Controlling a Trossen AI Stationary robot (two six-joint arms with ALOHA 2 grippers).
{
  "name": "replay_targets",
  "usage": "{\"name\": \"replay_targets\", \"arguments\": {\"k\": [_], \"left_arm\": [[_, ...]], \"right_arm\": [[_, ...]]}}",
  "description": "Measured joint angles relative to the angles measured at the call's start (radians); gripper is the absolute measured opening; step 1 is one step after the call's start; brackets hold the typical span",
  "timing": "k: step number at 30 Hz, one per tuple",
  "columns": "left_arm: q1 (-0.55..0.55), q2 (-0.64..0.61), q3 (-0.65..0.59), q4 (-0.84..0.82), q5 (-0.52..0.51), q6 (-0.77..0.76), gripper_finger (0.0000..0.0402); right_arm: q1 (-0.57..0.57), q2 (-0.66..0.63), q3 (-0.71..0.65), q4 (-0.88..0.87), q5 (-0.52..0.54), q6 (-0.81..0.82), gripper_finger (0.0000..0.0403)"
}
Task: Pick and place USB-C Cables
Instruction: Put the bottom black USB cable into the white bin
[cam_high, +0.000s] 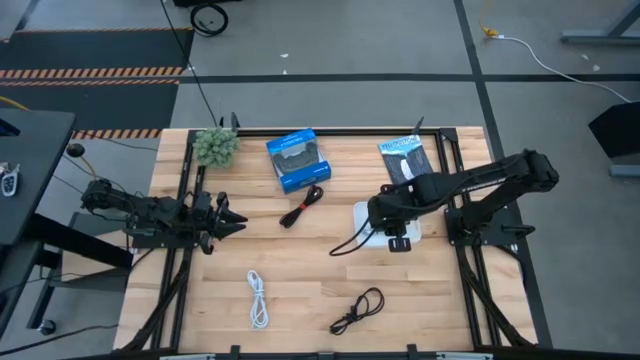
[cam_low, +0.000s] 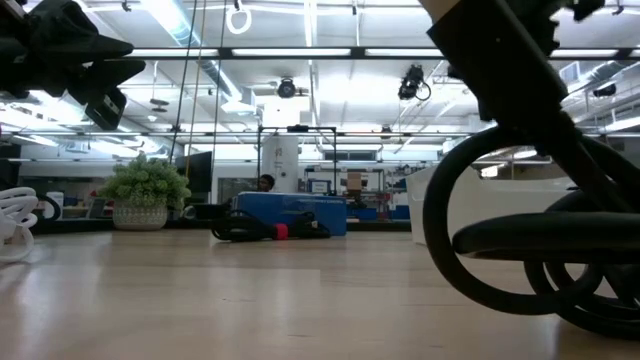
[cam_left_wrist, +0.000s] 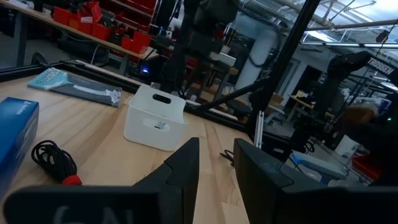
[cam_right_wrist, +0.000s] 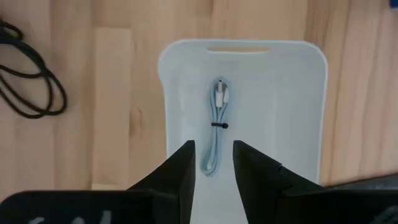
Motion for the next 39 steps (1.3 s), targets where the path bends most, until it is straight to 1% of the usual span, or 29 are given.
{"name": "replay_targets", "arguments": {"k": [6,9,15,21,25,32,39], "left_arm": [[0.0,0.0,0.0,0.0,0.0,0.0,0.0107],[0.0,0.0,0.0,0.0,0.0,0.0,0.0107],[0.0,0.0,0.0,0.0,0.0,0.0,0.0107],[0.0,0.0,0.0,0.0,0.0,0.0,0.0107],[0.0,0.0,0.0,0.0,0.0,0.0,0.0107],[0.0,0.0,0.0,0.0,0.0,0.0,0.0107],[0.0,0.0,0.0,0.0,0.0,0.0,0.0107]], "right_arm": [[0.019,0.0,0.124,-0.121,0.001,0.001,0.0115],[0.024,0.0,0.183,-0.174,0.025,0.009,0.0115],[0.026,0.0,0.257,-0.236,0.043,0.009,0.0115],[0.027,-0.001,0.27,-0.258,0.044,0.021,0.0114],[0.048,0.004,0.27,-0.242,0.044,0.023,0.0114],[0.14,0.019,0.265,-0.176,0.037,0.051,0.0114],[0.247,0.096,0.264,-0.127,0.022,0.123,0.0114]]}}
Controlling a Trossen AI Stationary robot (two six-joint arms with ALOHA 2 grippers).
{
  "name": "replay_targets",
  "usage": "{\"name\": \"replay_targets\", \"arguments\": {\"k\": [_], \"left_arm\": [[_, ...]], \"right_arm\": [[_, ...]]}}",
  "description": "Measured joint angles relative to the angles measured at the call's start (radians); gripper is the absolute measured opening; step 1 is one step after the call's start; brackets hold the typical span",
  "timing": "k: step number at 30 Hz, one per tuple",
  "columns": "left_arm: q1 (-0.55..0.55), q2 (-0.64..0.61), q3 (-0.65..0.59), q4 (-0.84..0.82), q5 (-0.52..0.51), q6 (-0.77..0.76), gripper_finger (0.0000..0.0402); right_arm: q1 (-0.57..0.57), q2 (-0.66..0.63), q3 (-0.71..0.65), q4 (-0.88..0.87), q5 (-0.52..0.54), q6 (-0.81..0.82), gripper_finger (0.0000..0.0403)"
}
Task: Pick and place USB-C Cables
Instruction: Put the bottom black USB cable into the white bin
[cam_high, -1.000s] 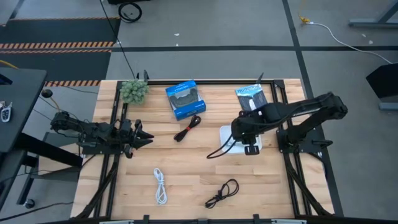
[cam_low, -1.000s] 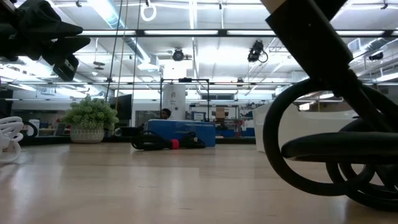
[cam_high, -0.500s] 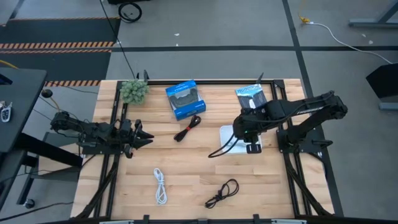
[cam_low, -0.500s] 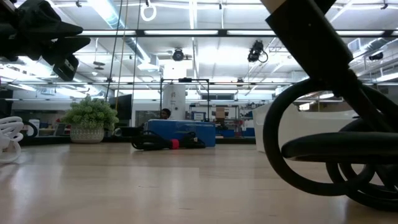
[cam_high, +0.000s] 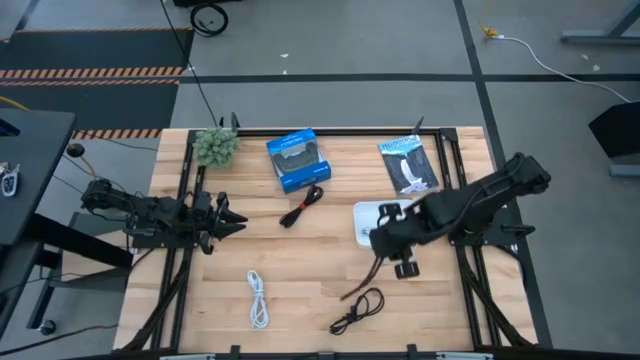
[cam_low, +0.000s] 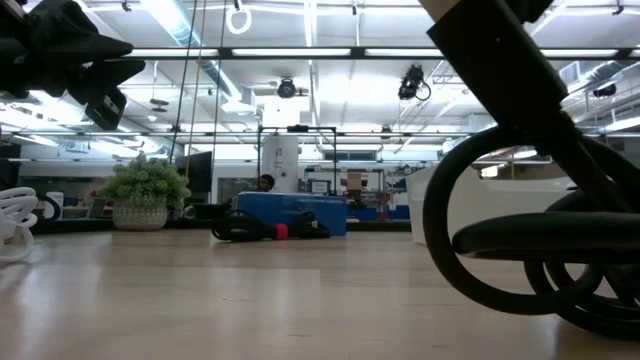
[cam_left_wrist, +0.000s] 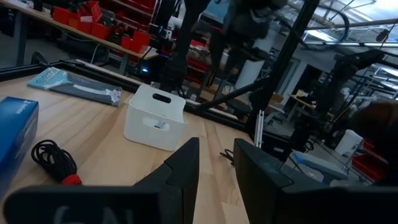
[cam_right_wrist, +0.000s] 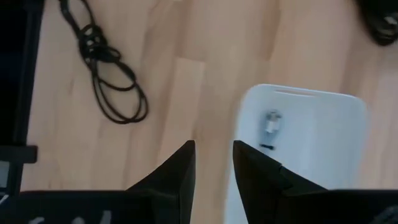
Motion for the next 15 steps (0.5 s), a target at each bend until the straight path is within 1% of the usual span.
{"name": "replay_targets", "arguments": {"k": [6,10,15], "left_arm": [[0.0,0.0,0.0,0.0,0.0,0.0,0.0107],[0.0,0.0,0.0,0.0,0.0,0.0,0.0107],[0.0,0.0,0.0,0.0,0.0,0.0,0.0107]], "right_arm": [[0.083,0.089,0.0,0.07,-0.018,0.021,0.0114],[0.122,0.146,0.0,0.146,-0.053,0.026,0.0114],[0.161,0.212,0.0,0.213,-0.059,0.021,0.0114]]}}
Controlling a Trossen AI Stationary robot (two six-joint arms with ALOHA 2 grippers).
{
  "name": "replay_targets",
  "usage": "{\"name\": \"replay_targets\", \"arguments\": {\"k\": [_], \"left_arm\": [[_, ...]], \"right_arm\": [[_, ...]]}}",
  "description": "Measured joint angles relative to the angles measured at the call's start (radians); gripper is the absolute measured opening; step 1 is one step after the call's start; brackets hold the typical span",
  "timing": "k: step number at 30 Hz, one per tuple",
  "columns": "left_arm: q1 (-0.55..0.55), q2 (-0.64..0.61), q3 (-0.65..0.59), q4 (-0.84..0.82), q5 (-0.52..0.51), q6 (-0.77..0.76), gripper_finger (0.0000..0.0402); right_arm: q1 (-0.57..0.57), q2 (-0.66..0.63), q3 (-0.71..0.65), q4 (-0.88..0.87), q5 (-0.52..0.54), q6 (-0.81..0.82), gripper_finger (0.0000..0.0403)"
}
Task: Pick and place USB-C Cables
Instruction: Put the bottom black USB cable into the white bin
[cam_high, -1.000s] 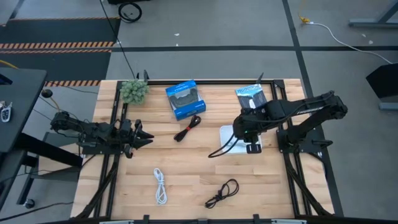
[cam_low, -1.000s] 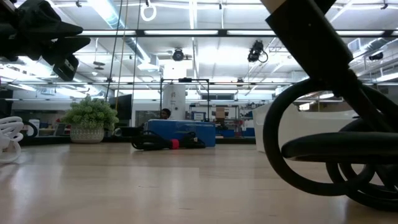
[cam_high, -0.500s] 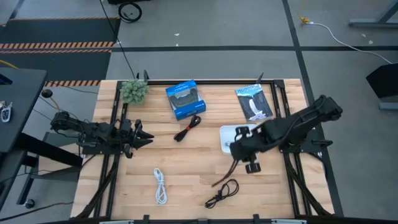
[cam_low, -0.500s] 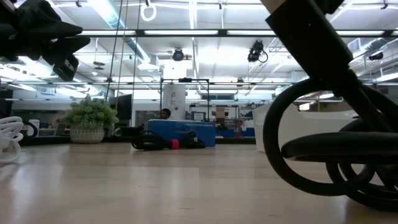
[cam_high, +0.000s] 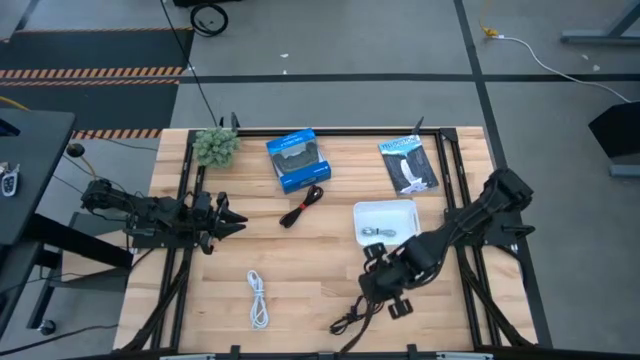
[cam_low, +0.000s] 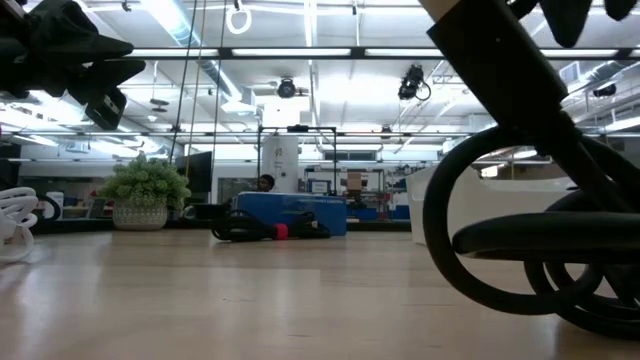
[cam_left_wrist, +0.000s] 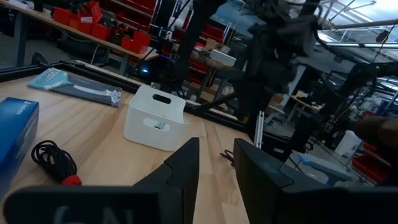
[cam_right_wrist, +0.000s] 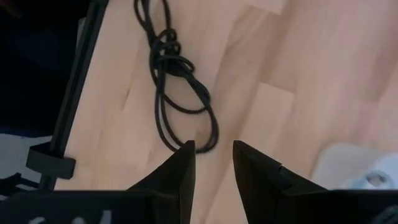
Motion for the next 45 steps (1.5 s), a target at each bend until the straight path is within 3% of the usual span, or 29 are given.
{"name": "replay_targets", "arguments": {"k": [10,20,30,37,45], "left_arm": [[0.0,0.0,0.0,0.0,0.0,0.0,0.0107],[0.0,0.0,0.0,0.0,0.0,0.0,0.0107],[0.0,0.0,0.0,0.0,0.0,0.0,0.0107],[0.0,0.0,0.0,0.0,0.0,0.0,0.0107],[0.0,0.0,0.0,0.001,0.0,0.0,0.0107]], "right_arm": [[0.039,0.119,0.0,0.179,-0.002,-0.044,0.0129],[0.071,0.229,0.0,0.385,-0.024,-0.087,0.0194],[0.079,0.333,0.0,0.413,0.019,-0.154,0.0236],[0.079,0.359,0.0,0.402,0.053,-0.18,0.0229],[0.079,0.358,0.0,0.404,0.056,-0.181,0.0171]]}}
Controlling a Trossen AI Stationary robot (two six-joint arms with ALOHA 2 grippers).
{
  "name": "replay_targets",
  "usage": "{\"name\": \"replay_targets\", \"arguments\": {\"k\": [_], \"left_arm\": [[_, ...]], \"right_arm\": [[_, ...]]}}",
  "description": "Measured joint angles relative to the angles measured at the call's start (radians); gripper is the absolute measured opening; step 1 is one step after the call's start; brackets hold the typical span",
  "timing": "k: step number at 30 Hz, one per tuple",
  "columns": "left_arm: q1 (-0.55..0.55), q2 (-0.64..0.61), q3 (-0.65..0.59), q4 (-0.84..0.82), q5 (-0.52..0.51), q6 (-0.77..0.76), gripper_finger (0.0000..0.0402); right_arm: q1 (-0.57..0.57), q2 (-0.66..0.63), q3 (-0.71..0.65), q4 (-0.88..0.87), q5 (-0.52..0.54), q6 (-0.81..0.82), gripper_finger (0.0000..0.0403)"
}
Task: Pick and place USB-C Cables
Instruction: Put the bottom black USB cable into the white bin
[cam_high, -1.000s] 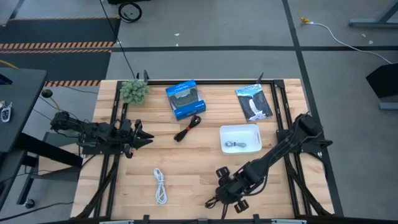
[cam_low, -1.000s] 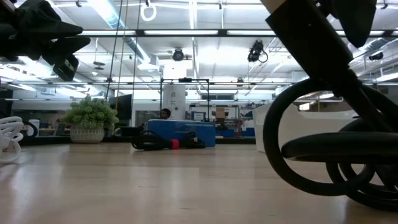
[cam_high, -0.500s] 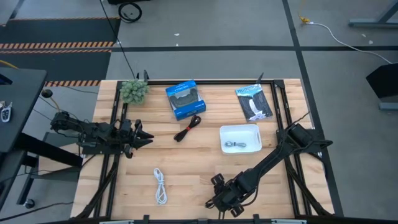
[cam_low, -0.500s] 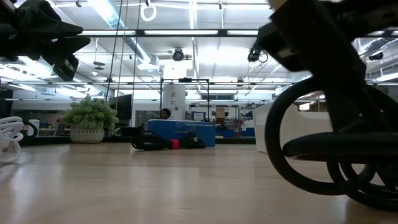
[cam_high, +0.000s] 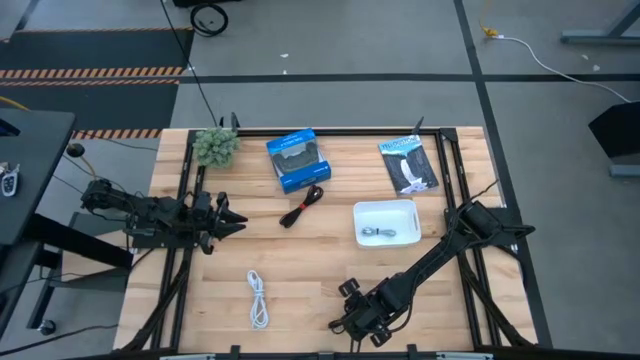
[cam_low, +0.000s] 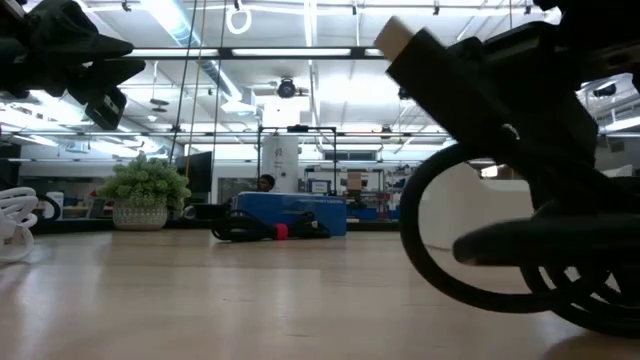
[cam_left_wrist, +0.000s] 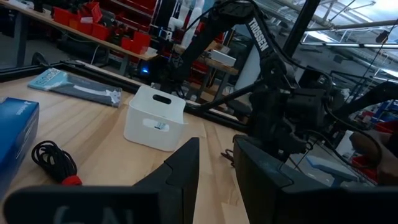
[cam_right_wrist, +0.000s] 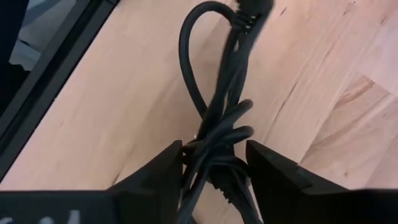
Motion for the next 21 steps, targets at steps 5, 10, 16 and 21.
{"name": "replay_targets", "arguments": {"k": [5,10,16,21], "left_arm": [[0.0,0.0,0.0,0.0,0.0,0.0,0.0107],[0.0,0.0,0.0,0.0,0.0,0.0,0.0107],[0.0,0.0,0.0,0.002,0.0,0.0,0.0107],[0.0,0.0,0.0,0.0,0.0,0.0,0.0107]], "right_arm": [[0.0,0.0,0.0,0.0,-0.001,0.002,0.0143],[0.0,-0.01,0.0,-0.003,-0.003,0.013,0.0136],[-0.005,-0.043,0.06,-0.112,0.008,0.027,0.0131],[-0.006,-0.104,0.119,-0.206,0.028,0.021,0.0129]]}}
